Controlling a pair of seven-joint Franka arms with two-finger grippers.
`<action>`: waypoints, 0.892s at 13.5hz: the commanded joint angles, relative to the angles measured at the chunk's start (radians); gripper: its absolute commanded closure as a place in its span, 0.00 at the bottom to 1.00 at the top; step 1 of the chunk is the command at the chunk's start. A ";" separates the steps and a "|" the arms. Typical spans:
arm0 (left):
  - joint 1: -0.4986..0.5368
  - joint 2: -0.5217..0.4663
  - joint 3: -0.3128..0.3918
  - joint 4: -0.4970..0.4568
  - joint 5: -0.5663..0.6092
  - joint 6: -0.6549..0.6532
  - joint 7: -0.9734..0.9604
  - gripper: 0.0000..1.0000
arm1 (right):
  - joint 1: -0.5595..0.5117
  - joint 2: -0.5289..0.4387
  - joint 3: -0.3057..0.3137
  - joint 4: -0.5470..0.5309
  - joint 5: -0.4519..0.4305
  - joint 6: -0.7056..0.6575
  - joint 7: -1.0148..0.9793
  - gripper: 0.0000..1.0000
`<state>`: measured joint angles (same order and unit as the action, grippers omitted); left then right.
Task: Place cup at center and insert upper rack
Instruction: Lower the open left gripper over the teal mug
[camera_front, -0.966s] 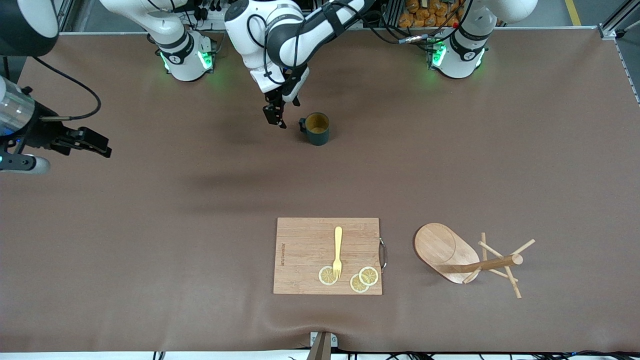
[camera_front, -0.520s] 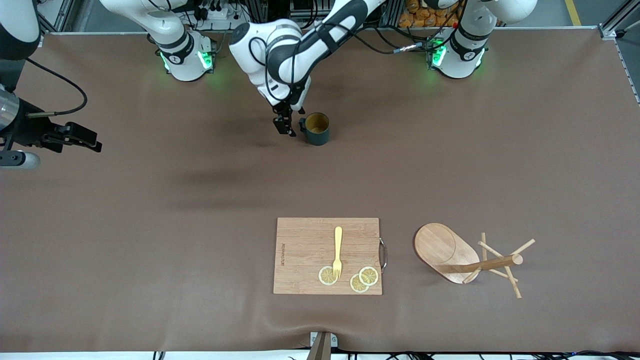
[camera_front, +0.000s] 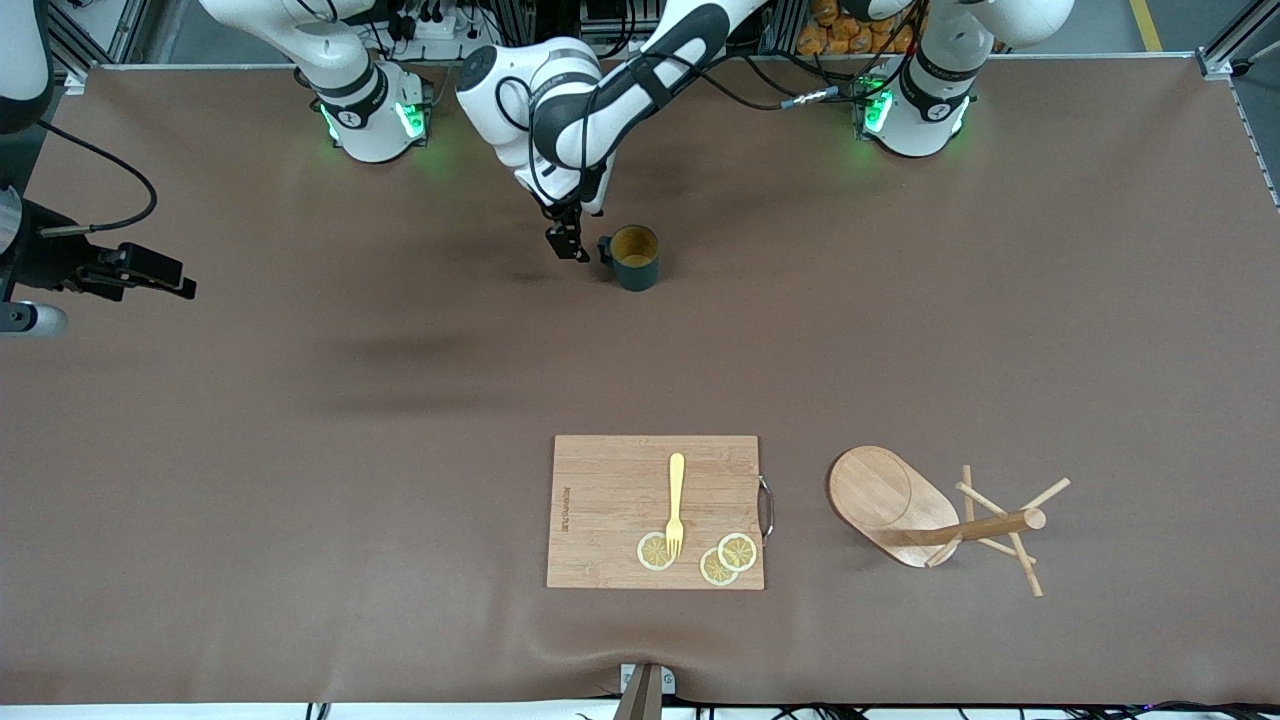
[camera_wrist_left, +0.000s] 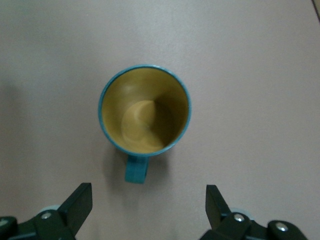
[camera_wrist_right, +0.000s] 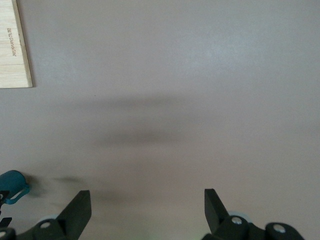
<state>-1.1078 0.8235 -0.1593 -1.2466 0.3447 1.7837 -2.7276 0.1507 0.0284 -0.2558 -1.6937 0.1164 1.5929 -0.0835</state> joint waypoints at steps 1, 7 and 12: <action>-0.043 0.055 0.018 0.045 -0.012 0.002 -0.079 0.00 | 0.012 -0.038 -0.013 -0.046 0.022 0.012 -0.013 0.00; -0.044 0.092 0.032 0.070 -0.012 0.005 -0.132 0.15 | 0.017 -0.038 -0.010 -0.044 -0.049 0.021 0.001 0.00; -0.044 0.109 0.044 0.067 -0.013 -0.020 -0.138 0.23 | 0.015 -0.038 -0.013 -0.044 -0.044 0.027 0.002 0.00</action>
<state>-1.1404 0.9173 -0.1190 -1.2053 0.3400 1.7912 -2.7494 0.1524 0.0271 -0.2601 -1.7056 0.0896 1.6063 -0.0845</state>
